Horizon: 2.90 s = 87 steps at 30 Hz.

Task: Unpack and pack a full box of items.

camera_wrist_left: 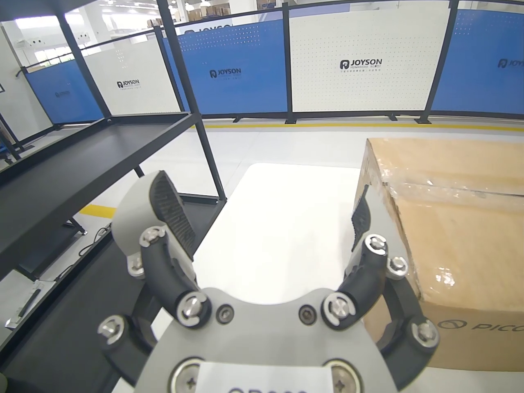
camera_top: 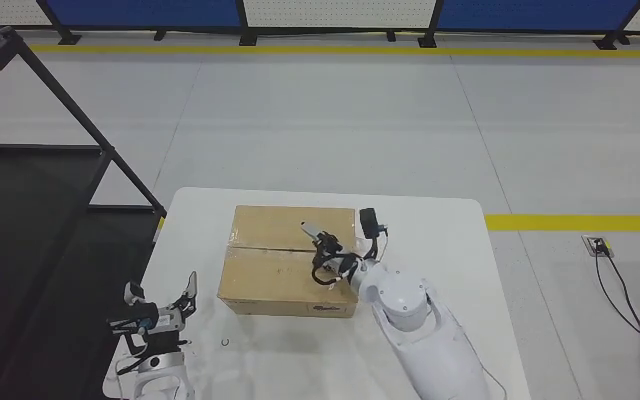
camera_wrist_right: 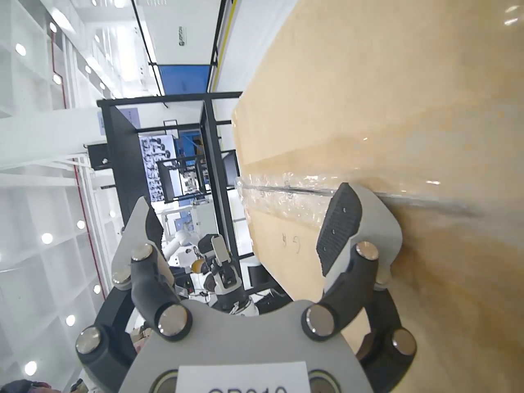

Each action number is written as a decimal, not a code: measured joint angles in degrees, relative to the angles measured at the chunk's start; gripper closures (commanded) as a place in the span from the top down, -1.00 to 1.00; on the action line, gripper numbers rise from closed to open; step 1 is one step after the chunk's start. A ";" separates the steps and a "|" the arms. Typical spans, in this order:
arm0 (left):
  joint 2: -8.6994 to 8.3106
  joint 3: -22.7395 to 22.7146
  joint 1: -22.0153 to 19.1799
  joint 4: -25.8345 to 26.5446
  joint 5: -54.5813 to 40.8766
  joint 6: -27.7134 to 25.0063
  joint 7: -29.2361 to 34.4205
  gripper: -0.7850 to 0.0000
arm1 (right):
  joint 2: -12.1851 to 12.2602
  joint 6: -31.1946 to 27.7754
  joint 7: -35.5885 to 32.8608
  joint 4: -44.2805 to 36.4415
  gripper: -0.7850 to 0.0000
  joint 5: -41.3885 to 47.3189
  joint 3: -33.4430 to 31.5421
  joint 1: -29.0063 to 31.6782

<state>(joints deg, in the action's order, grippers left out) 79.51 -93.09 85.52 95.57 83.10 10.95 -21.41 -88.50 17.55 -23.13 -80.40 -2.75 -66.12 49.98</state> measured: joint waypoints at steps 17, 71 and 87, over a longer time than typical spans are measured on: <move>0.03 1.29 -0.54 -0.14 1.94 0.15 0.75 1.00 | 0.54 -12.52 10.45 -1.71 1.00 9.16 -7.93 7.79; 0.12 2.35 -1.37 -0.75 3.49 1.24 1.28 1.00 | 1.92 -13.58 6.83 6.13 1.00 21.15 -12.32 6.92; 0.12 2.22 -1.64 -0.18 3.37 1.22 2.33 1.00 | 2.53 -25.33 11.14 -2.58 1.00 22.76 -16.87 14.57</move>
<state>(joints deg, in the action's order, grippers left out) 79.63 -90.87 83.87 95.38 86.47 12.17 -19.07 -85.96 -7.77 -11.99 -82.98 20.01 -83.00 64.55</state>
